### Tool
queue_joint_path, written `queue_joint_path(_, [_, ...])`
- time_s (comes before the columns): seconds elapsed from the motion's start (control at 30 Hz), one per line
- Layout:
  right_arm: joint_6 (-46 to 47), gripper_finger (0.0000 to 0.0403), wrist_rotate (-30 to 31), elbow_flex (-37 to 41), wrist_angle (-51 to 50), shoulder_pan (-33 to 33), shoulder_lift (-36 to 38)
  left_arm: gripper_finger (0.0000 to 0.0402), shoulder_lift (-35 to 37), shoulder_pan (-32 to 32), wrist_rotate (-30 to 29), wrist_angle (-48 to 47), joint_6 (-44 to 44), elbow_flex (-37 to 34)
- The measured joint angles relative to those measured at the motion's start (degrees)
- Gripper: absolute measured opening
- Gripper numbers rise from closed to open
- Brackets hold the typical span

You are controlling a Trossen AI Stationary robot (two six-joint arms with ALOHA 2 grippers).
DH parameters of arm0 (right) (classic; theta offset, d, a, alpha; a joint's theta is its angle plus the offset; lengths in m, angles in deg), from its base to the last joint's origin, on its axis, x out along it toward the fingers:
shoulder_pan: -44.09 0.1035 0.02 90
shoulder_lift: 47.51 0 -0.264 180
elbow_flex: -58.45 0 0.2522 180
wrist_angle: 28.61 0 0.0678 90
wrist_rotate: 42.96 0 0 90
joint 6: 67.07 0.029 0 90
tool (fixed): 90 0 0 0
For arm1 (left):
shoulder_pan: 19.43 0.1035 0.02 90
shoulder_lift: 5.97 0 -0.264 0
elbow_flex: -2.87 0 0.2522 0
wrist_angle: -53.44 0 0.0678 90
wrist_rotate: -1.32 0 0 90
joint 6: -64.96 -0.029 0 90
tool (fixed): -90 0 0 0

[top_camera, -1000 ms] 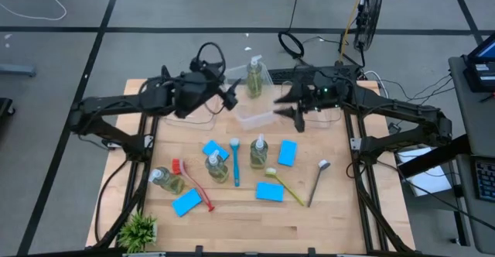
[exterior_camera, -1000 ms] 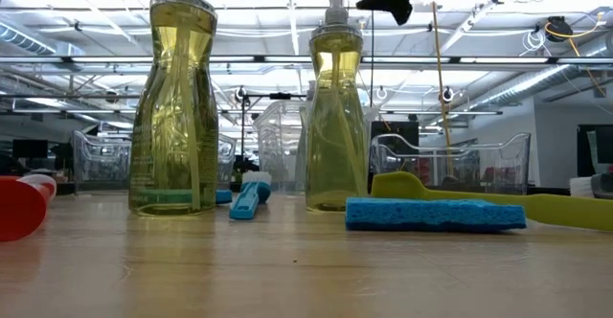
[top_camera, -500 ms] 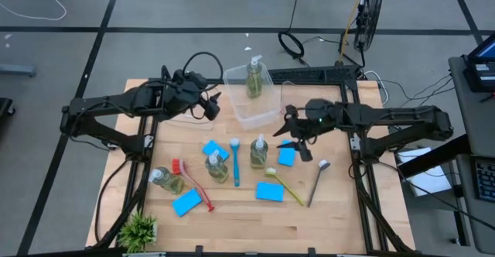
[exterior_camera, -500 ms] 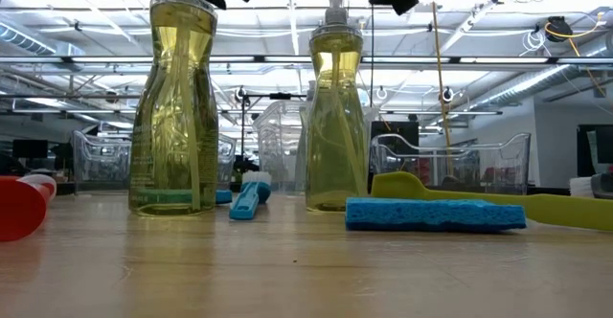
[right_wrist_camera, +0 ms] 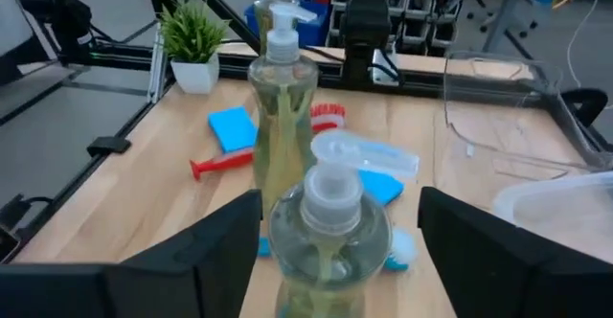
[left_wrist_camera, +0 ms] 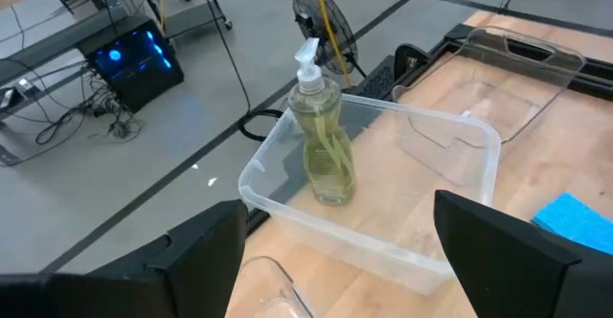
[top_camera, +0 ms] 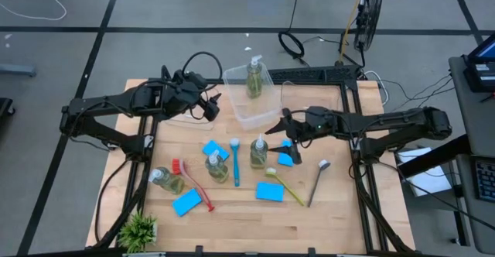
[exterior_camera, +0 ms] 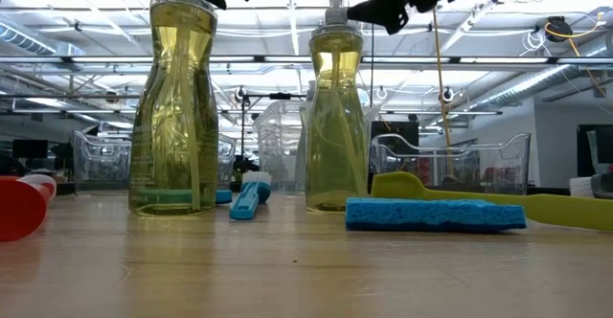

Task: Pick & Place Kitchen Sink Supplies
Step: Put the yellow soap dispenser into the white bin

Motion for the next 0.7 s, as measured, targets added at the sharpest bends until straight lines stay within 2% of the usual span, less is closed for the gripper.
queue_joint_path(0.37, [2.2,0.0273,0.9,0.5,5.0,-0.3,-5.9,0.0336,0.0,-0.1,0.1,0.1,-0.1,0.0])
queue_joint_path(0.7, [3.4,0.0264,-0.7,0.4,9.5,-0.3,-7.4,0.0327,0.0,-0.1,0.1,0.1,-0.3,0.0])
